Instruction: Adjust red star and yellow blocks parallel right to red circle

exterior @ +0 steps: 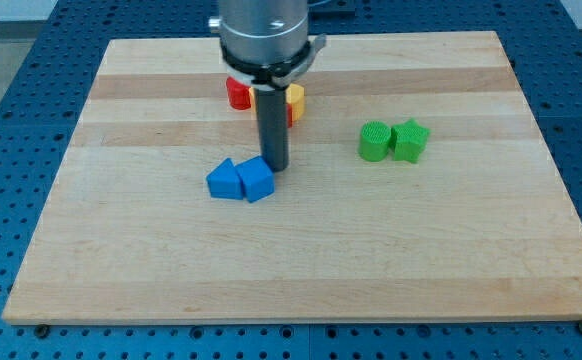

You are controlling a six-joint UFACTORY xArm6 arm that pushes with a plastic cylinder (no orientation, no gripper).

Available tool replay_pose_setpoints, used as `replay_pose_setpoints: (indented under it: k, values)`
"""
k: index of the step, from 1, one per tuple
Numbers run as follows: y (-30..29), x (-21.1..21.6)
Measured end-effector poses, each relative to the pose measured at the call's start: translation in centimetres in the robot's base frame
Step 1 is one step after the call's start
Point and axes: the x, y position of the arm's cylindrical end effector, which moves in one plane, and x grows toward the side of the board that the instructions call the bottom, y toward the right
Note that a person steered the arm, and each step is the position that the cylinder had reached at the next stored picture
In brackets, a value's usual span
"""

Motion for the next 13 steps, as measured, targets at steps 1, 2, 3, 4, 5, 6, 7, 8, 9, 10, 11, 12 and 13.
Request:
replay_pose_setpoints:
  k: [1, 2, 3, 4, 5, 6, 7, 8, 9, 10, 11, 12, 13]
  values:
    - [-1.1, 0.0]
    - [-1.1, -2.5]
    - [-1.1, -5.5]
    - [-0.8, -8.0]
    - [0.0, -10.6]
    - [0.3, -12.1]
    - [0.5, -12.1]
    - [0.5, -11.9]
    - [-0.3, -11.9]
    - [-1.4, -13.2]
    - [-1.5, -15.2]
    - [-1.5, -17.4]
    - [-2.4, -19.8]
